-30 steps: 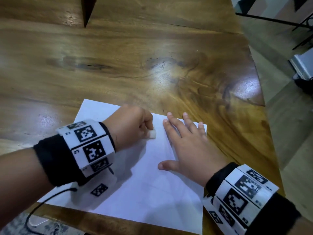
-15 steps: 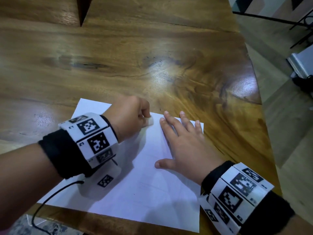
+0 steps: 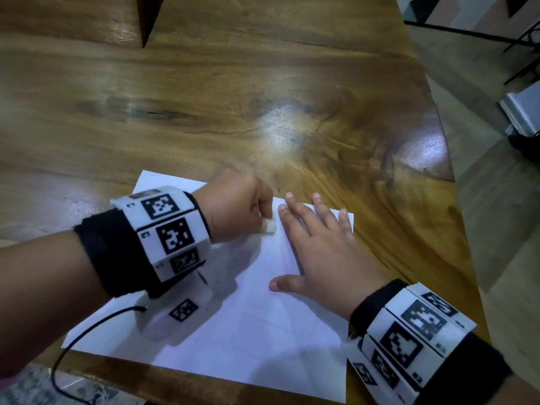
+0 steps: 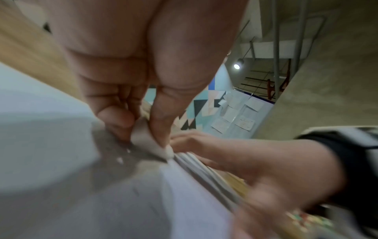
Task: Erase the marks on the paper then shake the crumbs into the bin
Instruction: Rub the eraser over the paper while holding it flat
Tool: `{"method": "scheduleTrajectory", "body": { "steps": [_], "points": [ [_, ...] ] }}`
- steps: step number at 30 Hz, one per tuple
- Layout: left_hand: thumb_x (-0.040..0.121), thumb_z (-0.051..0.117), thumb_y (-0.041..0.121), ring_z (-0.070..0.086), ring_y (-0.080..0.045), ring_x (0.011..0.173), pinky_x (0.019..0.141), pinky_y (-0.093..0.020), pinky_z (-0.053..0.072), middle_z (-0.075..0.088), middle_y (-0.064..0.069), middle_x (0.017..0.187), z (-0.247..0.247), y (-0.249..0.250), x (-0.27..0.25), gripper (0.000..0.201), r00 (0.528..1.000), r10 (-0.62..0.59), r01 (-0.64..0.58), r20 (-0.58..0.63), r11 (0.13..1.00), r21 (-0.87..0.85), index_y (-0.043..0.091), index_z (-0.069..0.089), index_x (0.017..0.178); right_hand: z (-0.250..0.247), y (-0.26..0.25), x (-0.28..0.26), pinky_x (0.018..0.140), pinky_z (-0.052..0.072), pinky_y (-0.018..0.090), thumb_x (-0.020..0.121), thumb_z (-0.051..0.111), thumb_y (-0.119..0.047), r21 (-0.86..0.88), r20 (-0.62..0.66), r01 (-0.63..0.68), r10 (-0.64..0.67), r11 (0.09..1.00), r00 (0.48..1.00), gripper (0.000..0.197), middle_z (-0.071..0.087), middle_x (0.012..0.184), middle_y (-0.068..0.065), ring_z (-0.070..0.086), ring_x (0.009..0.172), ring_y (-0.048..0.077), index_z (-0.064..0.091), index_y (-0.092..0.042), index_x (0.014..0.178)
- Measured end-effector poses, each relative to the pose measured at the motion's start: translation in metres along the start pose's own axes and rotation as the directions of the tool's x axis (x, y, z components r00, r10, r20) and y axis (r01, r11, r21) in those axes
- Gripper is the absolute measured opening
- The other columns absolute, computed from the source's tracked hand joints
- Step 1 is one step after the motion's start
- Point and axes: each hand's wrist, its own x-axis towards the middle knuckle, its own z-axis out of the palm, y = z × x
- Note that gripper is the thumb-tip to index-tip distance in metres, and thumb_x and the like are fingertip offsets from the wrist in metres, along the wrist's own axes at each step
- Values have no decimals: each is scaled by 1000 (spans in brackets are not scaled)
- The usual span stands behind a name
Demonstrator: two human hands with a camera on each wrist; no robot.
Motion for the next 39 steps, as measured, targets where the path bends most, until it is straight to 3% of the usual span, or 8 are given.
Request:
{"method": "scheduleTrajectory", "body": {
  "steps": [4,10,16,20,24,28,33,39],
  "points": [
    [75,68,19,54,-18,69,57,-24,33,55,3,62,-5,0,8,11,984,-51,50,-172,999,-11,11,67,82,0,0,0,116,-7,52,76,54,-66,-6,1,0,0,1000,1000,105,-23,154,-14,-26,141,23,-13,-25,147],
    [73,69,29,47,-1,55,52,-6,32,60,7,63,14,-4,-19,9,996,85,-86,31,996,24,20,66,73,0,1,0,116,-8,50,75,55,-65,16,-3,3,-3,1000,1000,105,-24,153,-15,-26,141,21,-12,-27,147],
    [70,73,31,53,-6,58,50,-3,34,60,7,59,-6,-32,-25,11,954,-182,159,-240,981,-112,22,69,76,-2,7,-1,114,-14,41,77,59,-59,73,-6,21,-21,997,1000,102,-22,152,-18,-27,141,14,-10,-30,147],
    [71,71,26,49,-3,57,51,-13,34,64,2,63,-12,-38,-22,12,927,-254,215,-275,963,-164,18,68,79,-1,8,0,114,-15,35,75,63,-57,112,-26,20,-17,993,1000,105,-11,152,-20,-24,140,8,-7,-29,147],
    [72,70,23,53,-10,60,52,-3,33,66,-2,65,-9,-30,-14,9,931,-232,186,-283,966,-181,17,67,78,-2,8,1,115,-15,35,73,65,-56,114,-15,27,-26,993,1000,107,-9,152,-20,-22,141,8,-9,-29,147],
    [72,70,21,47,-7,57,51,-9,33,53,9,56,-1,-21,-8,8,937,-201,156,-287,973,-172,13,69,75,-2,7,0,114,-14,37,73,66,-55,127,-17,29,-27,992,999,108,-8,152,-20,-22,141,8,-8,-29,147],
    [72,71,22,52,-9,59,55,-11,37,54,11,58,5,-4,-10,11,993,-84,78,-84,995,-69,13,70,78,-1,7,0,116,-13,39,73,65,-56,123,-24,35,-32,992,999,108,-6,153,-18,-21,142,10,-8,-28,148],
    [79,62,19,46,-16,63,51,-23,26,50,5,62,0,-3,-2,11,978,-85,87,-190,996,5,10,66,85,-1,8,-1,115,-13,39,73,65,-56,122,-34,41,-37,992,999,107,-6,153,-18,-20,142,10,-7,-28,148]
  ]
}}
